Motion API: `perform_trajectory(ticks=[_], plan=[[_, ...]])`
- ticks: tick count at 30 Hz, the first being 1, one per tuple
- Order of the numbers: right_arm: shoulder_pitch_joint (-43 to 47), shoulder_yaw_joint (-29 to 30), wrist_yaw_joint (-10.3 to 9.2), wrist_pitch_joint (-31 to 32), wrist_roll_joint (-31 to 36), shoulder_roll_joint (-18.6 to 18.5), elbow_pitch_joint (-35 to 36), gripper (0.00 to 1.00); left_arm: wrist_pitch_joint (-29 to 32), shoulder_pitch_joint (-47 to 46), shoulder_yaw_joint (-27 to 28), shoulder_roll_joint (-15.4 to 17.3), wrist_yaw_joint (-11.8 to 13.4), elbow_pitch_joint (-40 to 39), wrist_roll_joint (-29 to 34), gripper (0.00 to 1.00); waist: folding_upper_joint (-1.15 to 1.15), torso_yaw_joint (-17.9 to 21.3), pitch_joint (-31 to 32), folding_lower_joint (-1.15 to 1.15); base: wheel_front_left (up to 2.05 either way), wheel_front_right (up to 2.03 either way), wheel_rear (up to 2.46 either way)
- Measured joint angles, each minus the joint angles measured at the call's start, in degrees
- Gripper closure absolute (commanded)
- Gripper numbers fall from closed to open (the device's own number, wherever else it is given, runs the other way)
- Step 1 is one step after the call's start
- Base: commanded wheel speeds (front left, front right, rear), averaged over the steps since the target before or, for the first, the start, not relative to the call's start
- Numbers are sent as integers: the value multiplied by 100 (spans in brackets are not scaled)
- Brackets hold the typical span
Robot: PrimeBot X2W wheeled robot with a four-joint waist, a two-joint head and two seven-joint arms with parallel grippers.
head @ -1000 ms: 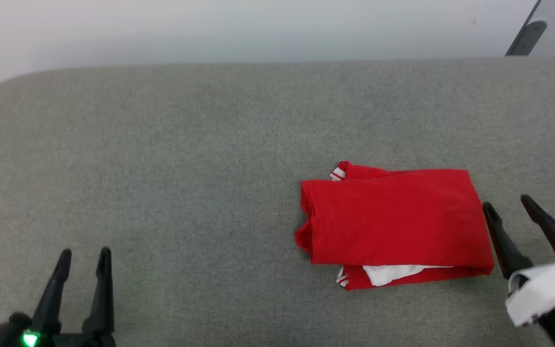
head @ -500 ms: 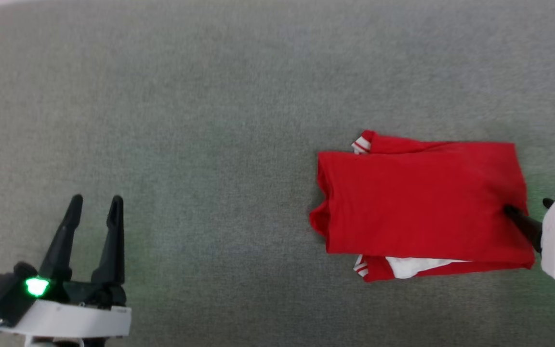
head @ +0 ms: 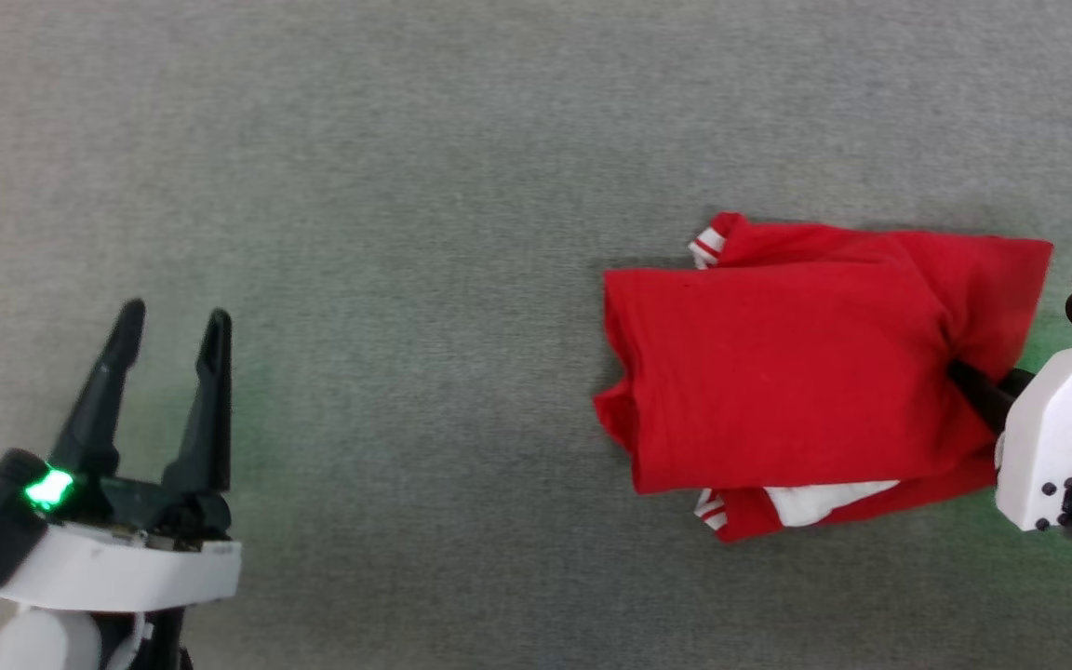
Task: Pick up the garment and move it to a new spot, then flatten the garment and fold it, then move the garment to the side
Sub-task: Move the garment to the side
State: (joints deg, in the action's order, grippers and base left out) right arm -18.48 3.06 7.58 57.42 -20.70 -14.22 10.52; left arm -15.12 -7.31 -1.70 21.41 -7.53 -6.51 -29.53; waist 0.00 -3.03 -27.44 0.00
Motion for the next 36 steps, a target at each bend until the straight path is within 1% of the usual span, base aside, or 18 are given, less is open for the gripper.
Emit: perform_trajectory(ticks=[4,7,12,15,18,19,22,25,28,32,34,36], plan=[[-61,83,8,-406,-31,124,-11,100,0,-99,-20,169,0,-280,103,0,0,222,-45,0,0,0,0],[-112,377,2,-717,9,143,5,100,-1,-203,-168,385,0,-446,140,0,0,422,-92,0,0,0,0],[-115,1015,-3,-1217,85,159,78,100,-1,-533,-399,824,0,-739,216,0,0,780,-227,0,0,0,0],[-139,1455,-3,-1537,122,190,2,100,1,-776,-539,1136,0,-904,232,0,0,1000,-353,0,0,0,0],[-352,1954,-3,-1905,115,411,-204,100,-1,-1172,-780,1514,0,-1098,277,0,0,1195,-531,0,0,0,0],[-417,2051,-3,-1984,159,417,-294,100,-1,-1318,-871,1633,0,-1128,278,0,0,1253,-602,0,0,0,0],[-656,2323,-3,-2198,401,477,-453,100,-1,-1797,-1104,1995,0,-1216,241,0,0,1413,-818,0,0,0,0],[-1137,2604,-3,-2376,597,479,-633,100,-1,-2273,-1316,2485,-1,-1366,205,0,0,1545,-1061,0,0,0,0],[-1649,2842,-3,-2561,1009,430,-837,100,-1,-2687,-1394,2955,-1,-1467,107,0,0,1664,-1321,0,0,0,0],[-2251,3074,-3,-2785,1574,392,-1215,100,-1,-3145,-1367,3330,-1,-1515,-124,0,0,1808,-1649,0,0,0,0],[-2522,3086,-3,-2947,1844,286,-1534,100,-1,-3317,-1339,3446,-1,-1527,-189,0,0,1874,-1797,0,0,0,0],[-2715,3106,-3,-3118,2002,270,-1731,100,-1,-3446,-1343,3498,-1,-1529,-231,0,0,1933,-1928,0,0,0,0]])
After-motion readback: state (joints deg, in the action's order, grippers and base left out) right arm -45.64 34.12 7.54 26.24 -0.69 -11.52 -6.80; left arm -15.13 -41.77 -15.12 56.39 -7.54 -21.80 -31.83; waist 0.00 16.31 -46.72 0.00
